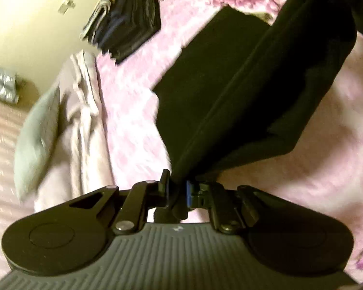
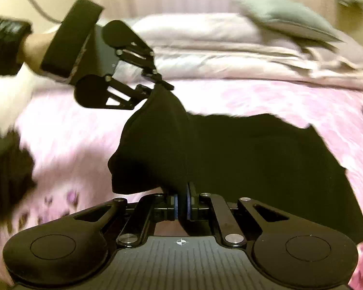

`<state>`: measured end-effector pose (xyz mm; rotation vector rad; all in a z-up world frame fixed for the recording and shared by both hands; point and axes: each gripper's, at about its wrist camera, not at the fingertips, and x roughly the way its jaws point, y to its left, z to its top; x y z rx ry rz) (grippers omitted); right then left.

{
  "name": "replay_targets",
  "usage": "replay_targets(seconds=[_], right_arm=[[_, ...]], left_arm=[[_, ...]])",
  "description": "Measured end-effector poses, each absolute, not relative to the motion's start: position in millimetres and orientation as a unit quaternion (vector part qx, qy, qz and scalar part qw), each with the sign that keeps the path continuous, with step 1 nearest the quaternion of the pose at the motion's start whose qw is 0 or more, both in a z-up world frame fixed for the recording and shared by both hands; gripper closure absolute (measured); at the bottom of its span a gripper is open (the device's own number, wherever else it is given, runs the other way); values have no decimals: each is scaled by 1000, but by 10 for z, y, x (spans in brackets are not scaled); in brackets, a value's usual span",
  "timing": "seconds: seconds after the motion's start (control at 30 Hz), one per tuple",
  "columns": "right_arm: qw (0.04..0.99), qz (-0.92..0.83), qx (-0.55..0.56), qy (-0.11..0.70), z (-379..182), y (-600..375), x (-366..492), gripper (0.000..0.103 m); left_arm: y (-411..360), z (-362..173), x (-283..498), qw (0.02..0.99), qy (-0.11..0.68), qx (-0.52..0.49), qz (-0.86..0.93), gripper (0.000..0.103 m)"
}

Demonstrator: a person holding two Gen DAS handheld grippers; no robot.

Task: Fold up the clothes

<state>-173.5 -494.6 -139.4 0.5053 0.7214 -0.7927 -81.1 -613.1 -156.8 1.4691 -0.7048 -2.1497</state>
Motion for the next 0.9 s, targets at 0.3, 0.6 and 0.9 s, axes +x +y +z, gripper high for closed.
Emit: replay_targets(seconds=[0.3, 0.6, 0.9], right_arm=[[772, -453, 401, 195, -1192, -5604, -3056, 98], [679, -475, 540, 146, -2027, -6399, -4390, 98], [614, -491, 605, 127, -2489, -6407, -4856, 97]], left_arm=[[-7043, -1073, -2288, 161, -284, 555, -765, 93], [-7892, -2169, -3653, 83, -249, 608, -750, 87], [-8263, -2305, -3625, 123, -105, 588, -793, 56]])
